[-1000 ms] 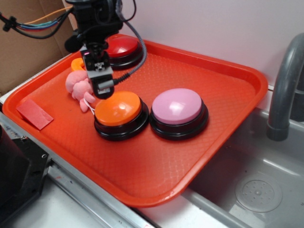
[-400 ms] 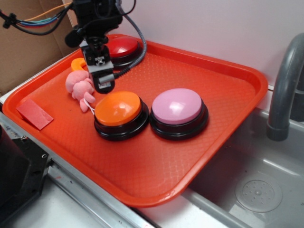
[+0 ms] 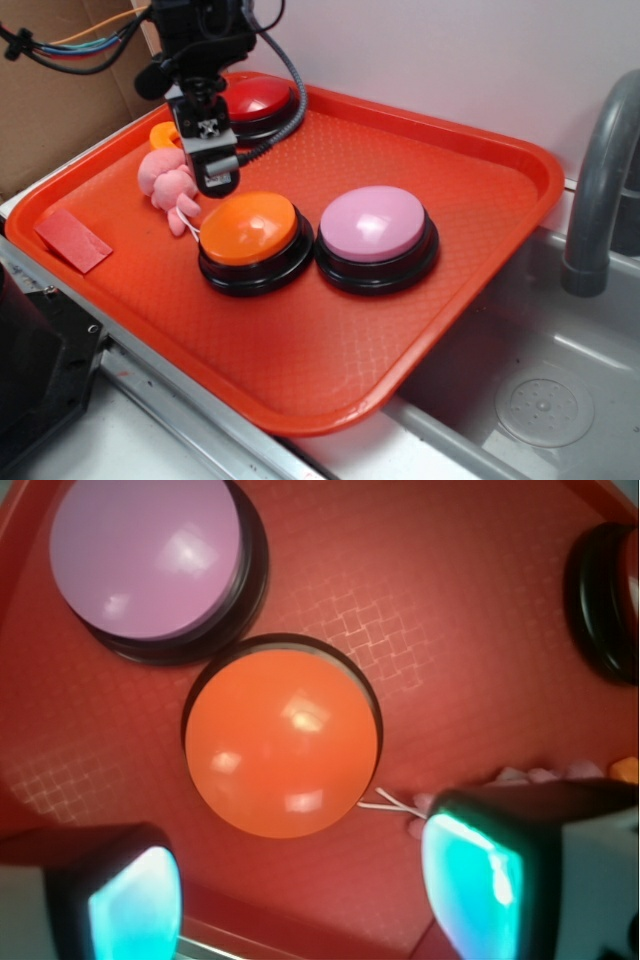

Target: Push the orange button.

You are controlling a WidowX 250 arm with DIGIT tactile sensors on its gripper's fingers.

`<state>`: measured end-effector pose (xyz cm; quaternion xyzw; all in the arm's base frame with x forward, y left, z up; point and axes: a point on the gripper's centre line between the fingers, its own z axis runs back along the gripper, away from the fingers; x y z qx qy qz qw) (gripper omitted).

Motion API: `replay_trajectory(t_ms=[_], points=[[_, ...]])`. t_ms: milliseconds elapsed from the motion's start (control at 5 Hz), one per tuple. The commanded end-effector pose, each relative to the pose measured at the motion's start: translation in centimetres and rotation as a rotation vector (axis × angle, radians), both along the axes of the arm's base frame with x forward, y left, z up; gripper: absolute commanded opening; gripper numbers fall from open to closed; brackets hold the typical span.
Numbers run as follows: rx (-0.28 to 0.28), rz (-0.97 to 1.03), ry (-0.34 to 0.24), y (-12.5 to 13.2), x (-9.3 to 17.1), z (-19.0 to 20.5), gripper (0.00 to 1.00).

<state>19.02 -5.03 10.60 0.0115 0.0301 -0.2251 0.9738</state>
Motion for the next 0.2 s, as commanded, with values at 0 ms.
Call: replay_trajectory(t_ms=[0], points=[[-0.011,0.023,-0.057,-0.65,-0.2,3.12,1.0]])
